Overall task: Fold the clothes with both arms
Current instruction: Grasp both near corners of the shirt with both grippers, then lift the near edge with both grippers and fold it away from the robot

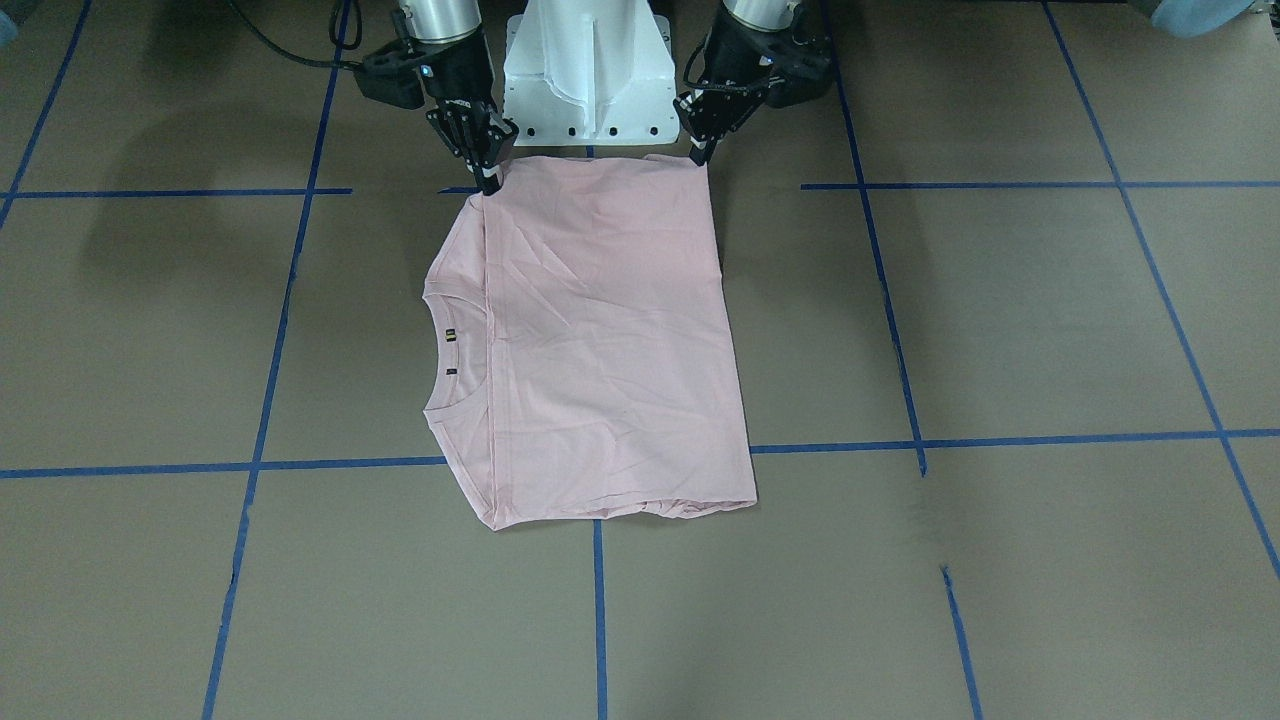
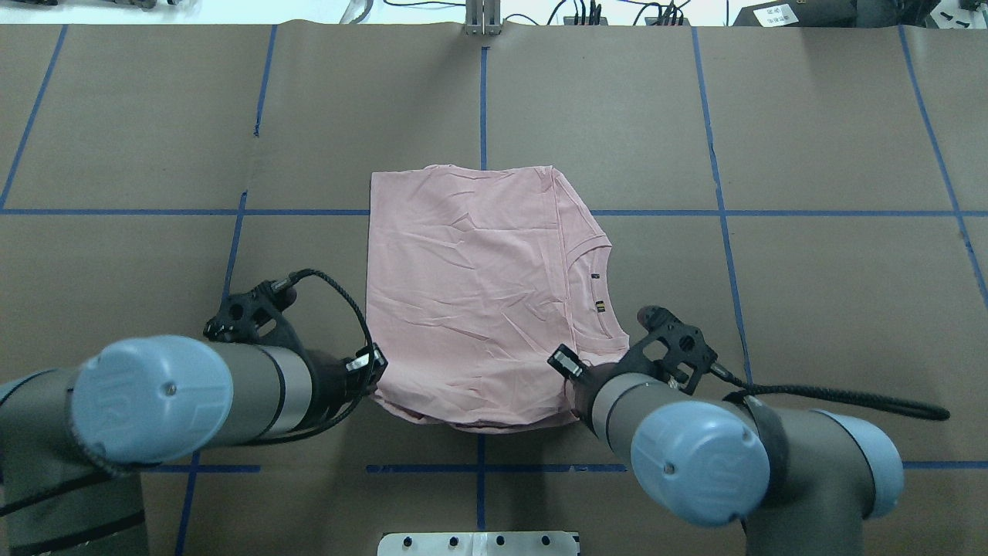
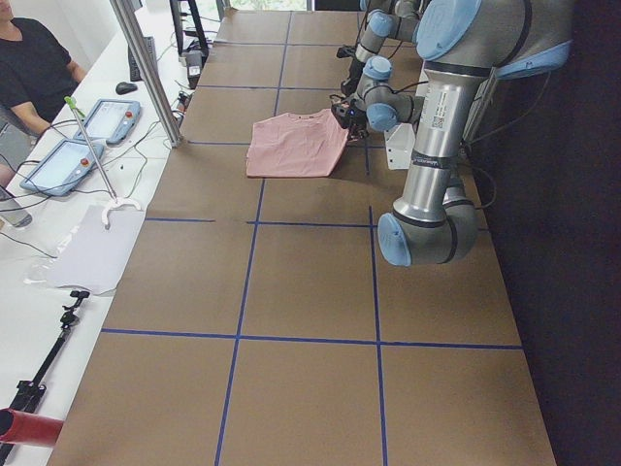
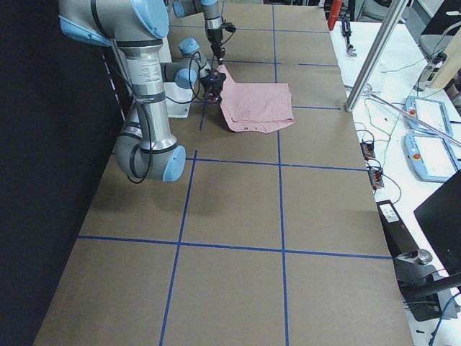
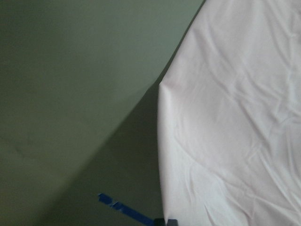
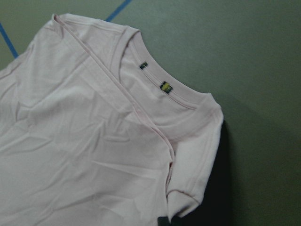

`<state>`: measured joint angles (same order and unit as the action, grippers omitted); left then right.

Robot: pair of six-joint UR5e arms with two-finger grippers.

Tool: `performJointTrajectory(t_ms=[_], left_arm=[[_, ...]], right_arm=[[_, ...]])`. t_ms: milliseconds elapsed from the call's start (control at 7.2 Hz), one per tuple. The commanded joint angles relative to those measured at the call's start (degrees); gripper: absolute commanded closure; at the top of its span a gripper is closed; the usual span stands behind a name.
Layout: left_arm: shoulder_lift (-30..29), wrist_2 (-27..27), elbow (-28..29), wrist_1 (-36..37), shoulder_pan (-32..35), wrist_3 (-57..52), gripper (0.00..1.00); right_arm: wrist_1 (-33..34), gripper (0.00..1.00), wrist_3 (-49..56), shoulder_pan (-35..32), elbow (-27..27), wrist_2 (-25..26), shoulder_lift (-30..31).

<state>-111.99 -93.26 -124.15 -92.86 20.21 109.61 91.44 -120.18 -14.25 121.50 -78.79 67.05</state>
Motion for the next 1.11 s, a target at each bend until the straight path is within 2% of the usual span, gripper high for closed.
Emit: performJointTrajectory(t_ms=[0,417,694,972], left_arm=[[-5.15,-0.26,7.40,0.14,9.72,-9.72,1.00],[-10.87,0.18,20.84,-4.23,14.50,-16.52,1.00],[-14.20,0.36,26.74,-6.88,16.60,-19.77,1.00],[-15.45,0.45,32.11,-11.25,17.76,-21.81,1.00]], right_arm=[[-0.38,1.00,3.46,-14.16,-8.18,-12.20,-7.70],[-0.56,1.00,6.01,-18.62,-21.01,-14.81,-16.14],[-0.56,1.00,6.45,-20.28,-24.46,-16.47,-18.18],[-5.71,1.00,6.89,-21.08,-31.12,-17.45,-19.85]])
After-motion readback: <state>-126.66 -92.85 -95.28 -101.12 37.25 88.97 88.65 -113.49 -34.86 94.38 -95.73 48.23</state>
